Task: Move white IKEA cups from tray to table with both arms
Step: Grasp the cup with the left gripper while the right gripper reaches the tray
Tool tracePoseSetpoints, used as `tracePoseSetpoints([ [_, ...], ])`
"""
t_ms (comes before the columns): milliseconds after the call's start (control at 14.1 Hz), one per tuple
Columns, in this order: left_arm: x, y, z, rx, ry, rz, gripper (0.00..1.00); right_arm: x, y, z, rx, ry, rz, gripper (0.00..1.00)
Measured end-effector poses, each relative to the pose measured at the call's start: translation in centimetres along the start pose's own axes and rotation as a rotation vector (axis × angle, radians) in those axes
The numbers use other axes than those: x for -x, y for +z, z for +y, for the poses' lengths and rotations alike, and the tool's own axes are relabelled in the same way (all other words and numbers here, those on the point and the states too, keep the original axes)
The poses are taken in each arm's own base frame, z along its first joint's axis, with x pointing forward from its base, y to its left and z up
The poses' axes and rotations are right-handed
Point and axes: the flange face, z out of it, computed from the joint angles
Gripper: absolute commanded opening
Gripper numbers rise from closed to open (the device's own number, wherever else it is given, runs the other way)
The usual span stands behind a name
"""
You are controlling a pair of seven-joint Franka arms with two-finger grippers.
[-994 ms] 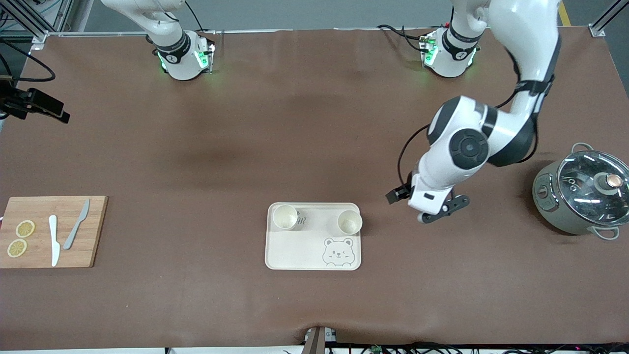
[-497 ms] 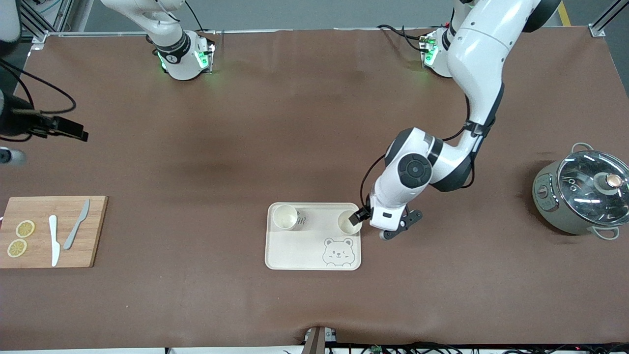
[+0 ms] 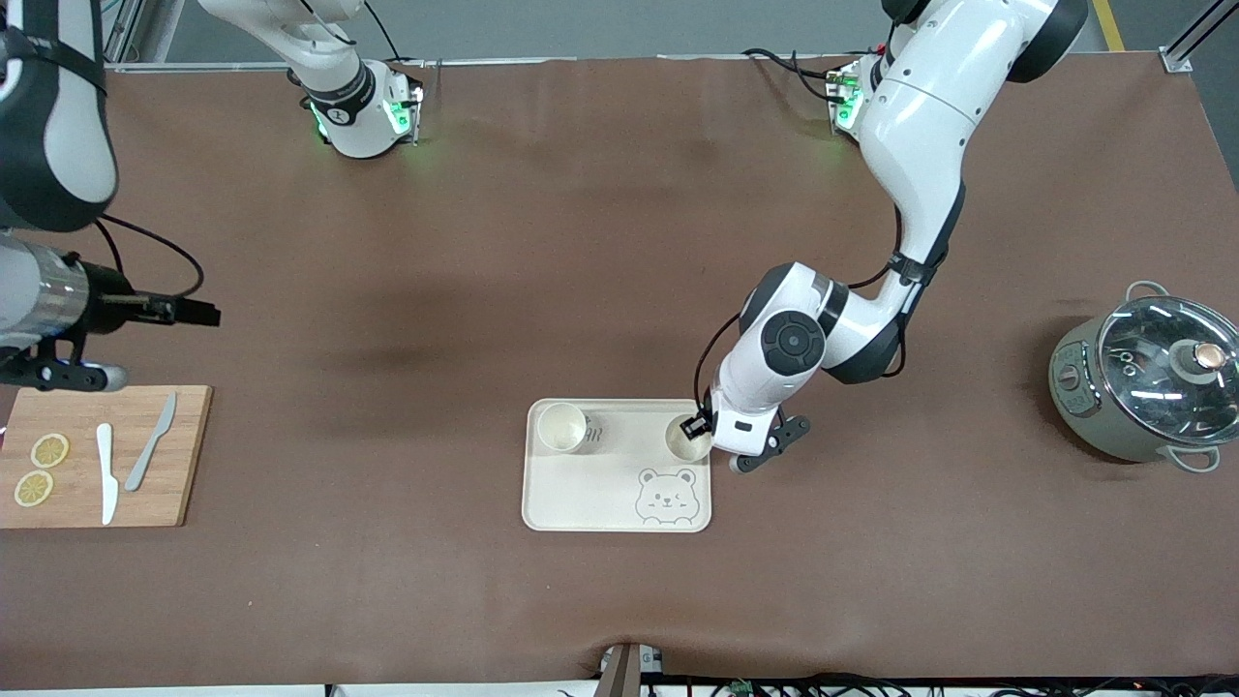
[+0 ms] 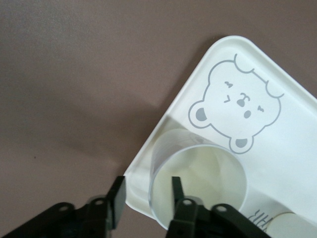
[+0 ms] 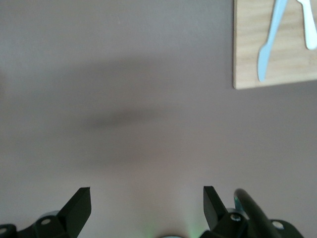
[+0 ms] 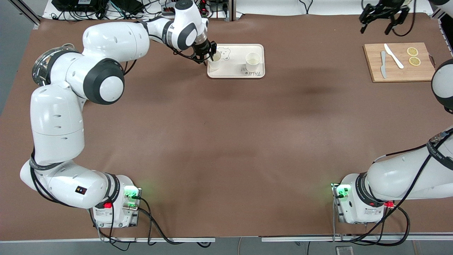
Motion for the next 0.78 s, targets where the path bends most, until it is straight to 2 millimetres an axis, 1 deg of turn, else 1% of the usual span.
tracePoseSetpoints([
  [71, 0.0, 0.1, 0.0, -0.001, 0.000, 0.000, 0.00, -0.7, 1.4, -1.1, -0.003, 0.025, 0.019, 1.00],
  [142, 0.0, 0.0, 0.0, 0.000, 0.006, 0.003, 0.00, -1.1, 2.8, -2.6, -0.006, 0.057, 0.034, 1.00],
  [213, -0.1, -0.1, 0.1, -0.002, 0.025, 0.016, 0.00, -1.4, 4.0, -4.7, -0.011, 0.083, 0.042, 1.00],
  [355, -0.4, -0.7, 0.4, -0.006, 0.061, 0.054, 0.00, -1.8, 6.2, -9.7, -0.042, 0.132, 0.065, 1.00],
  [426, -0.6, -1.3, 0.6, 0.000, 0.067, 0.068, 0.00, -2.0, 7.0, -12.2, -0.069, 0.159, 0.085, 1.00],
  [568, -1.3, -3.1, 0.9, 0.015, 0.065, 0.086, 0.00, -2.4, 9.0, -17.8, -0.138, 0.232, 0.131, 1.00],
  [639, -1.6, -4.4, 0.8, 0.013, 0.061, 0.092, 0.00, -2.5, 10.2, -20.6, -0.180, 0.269, 0.148, 1.00],
  [710, -2.0, -5.9, 0.7, 0.006, 0.055, 0.096, 0.00, -2.6, 11.5, -23.2, -0.222, 0.294, 0.156, 1.00],
  [781, -2.4, -7.7, 0.4, 0.001, 0.047, 0.102, 0.00, -2.5, 12.9, -25.3, -0.258, 0.312, 0.157, 1.00],
])
